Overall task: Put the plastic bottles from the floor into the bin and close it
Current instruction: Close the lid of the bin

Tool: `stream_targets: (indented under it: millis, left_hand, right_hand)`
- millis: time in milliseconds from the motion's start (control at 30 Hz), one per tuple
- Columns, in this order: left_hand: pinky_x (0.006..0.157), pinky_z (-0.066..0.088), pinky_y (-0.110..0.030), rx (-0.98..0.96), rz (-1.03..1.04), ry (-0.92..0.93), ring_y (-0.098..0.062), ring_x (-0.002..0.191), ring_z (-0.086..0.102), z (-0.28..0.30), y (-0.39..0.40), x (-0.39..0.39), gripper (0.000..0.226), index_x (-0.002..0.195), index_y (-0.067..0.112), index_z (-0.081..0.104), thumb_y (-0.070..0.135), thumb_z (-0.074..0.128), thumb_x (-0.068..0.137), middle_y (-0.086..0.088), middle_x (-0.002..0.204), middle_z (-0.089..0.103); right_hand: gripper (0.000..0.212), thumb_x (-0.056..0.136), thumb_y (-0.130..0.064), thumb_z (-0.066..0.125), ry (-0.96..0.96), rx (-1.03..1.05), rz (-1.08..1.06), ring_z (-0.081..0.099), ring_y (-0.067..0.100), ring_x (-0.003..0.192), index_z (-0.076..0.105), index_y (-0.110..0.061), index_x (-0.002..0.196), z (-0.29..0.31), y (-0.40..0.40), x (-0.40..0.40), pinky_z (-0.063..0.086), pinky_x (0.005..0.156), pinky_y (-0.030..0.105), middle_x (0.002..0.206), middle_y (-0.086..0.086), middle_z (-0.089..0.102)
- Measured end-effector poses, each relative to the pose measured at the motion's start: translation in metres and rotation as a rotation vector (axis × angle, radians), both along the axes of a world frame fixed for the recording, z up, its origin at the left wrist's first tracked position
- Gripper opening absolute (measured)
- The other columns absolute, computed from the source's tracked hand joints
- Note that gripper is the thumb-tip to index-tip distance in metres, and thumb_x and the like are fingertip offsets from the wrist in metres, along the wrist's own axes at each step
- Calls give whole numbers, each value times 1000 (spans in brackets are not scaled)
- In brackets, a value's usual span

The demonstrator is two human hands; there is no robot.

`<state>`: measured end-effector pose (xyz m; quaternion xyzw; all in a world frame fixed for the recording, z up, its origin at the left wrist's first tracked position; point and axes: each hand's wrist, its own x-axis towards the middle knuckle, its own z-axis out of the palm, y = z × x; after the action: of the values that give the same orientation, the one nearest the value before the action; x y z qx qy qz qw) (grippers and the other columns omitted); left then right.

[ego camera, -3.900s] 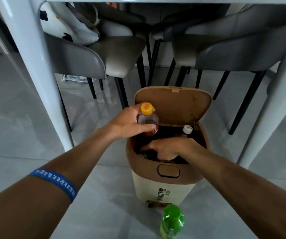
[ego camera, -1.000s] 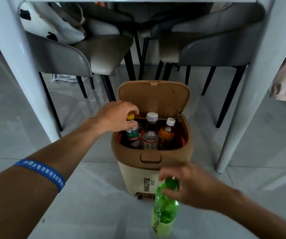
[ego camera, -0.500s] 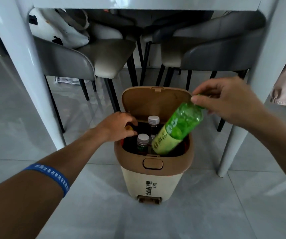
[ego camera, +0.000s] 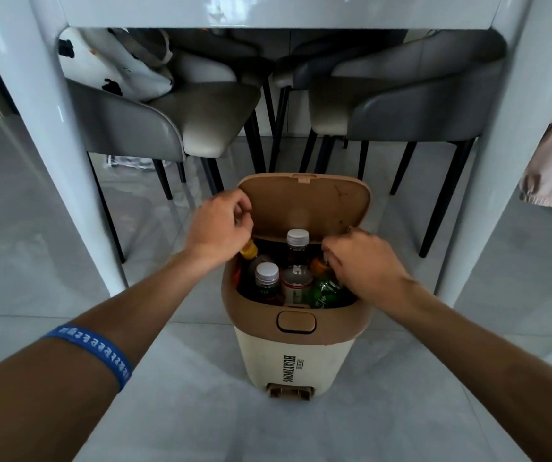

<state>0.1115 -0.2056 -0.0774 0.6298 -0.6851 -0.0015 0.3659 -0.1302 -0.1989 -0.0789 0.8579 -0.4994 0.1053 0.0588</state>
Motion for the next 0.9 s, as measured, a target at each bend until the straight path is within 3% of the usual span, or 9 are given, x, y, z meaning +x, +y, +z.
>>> stream_targets:
  millis: [67, 100, 200, 267, 333, 433, 533, 733, 900]
  left_hand:
    - [74, 46, -31, -87, 60, 97, -16, 82, 55, 8, -3, -3, 16, 93, 13, 63, 3, 59, 81, -4, 95, 59]
    - [75, 45, -32, -106, 66, 143, -18, 85, 54, 12, -2, -6, 18, 93, 13, 59, 1, 57, 79, -5, 97, 57]
    - [80, 47, -36, -189, 37, 290, -23, 94, 53, 26, 0, -12, 25, 99, 11, 51, 5, 52, 75, -6, 101, 53]
    - [91, 45, -33, -172, -18, 432, -21, 108, 54, 35, 5, -10, 34, 113, 10, 53, 11, 48, 79, -4, 113, 55]
    - [94, 46, -31, -109, -111, 456, -18, 109, 58, 38, 15, -3, 34, 118, 10, 57, 16, 44, 88, -4, 114, 61]
    - [79, 46, -22, 18, -297, 155, -5, 88, 61, 13, 52, 14, 28, 102, 10, 68, 26, 46, 95, -1, 92, 68]
    - [87, 49, -30, 77, -347, -87, -9, 98, 62, -35, 87, 22, 31, 99, 13, 73, 33, 51, 93, 1, 104, 71]
    - [79, 48, -29, 30, -343, -66, -12, 88, 60, -42, 84, 8, 27, 95, 16, 77, 28, 53, 91, 7, 99, 70]
    - [86, 51, -32, 61, -348, -44, -14, 100, 61, -61, 99, 10, 33, 108, 15, 76, 24, 51, 87, 2, 117, 70]
  right_hand:
    - [12, 96, -22, 52, -330, -283, 28, 61, 23, 76, 60, -15, 102, 14, 8, -6, 47, 61, 32, 86, 6, 62]
    - [13, 94, -21, 54, -490, -394, 42, 58, 20, 80, 58, -13, 104, 24, 6, -9, 45, 66, 30, 91, 6, 61]
    - [38, 93, -31, 53, -683, -333, 13, 51, 20, 112, 49, -14, 127, 53, -12, -16, 41, 96, 36, 125, 9, 56]
    - [41, 97, -43, 45, -674, -149, 18, 52, 20, 120, 49, -21, 132, 52, -18, -15, 42, 103, 45, 128, 3, 59]
    - [31, 100, -41, 41, -679, -111, 92, 59, 15, 96, 59, -20, 114, 36, -9, -14, 50, 87, 45, 101, -4, 64]
    - [29, 100, -33, 42, -638, -114, 250, 50, 10, 70, 60, -17, 85, 1, 20, -21, 47, 72, 39, 77, -10, 54]
    - [30, 98, -32, 47, -430, -130, 306, 54, 19, 76, 65, -13, 83, -39, 43, -31, 46, 72, 40, 87, -2, 61]
    - [26, 97, -29, 51, -394, -159, 287, 57, 24, 79, 69, -12, 88, -53, 44, -36, 47, 73, 43, 93, 2, 65]
    - [27, 96, -29, 54, -395, -177, 267, 61, 25, 86, 73, -9, 97, -68, 53, -47, 51, 77, 40, 102, 5, 68]
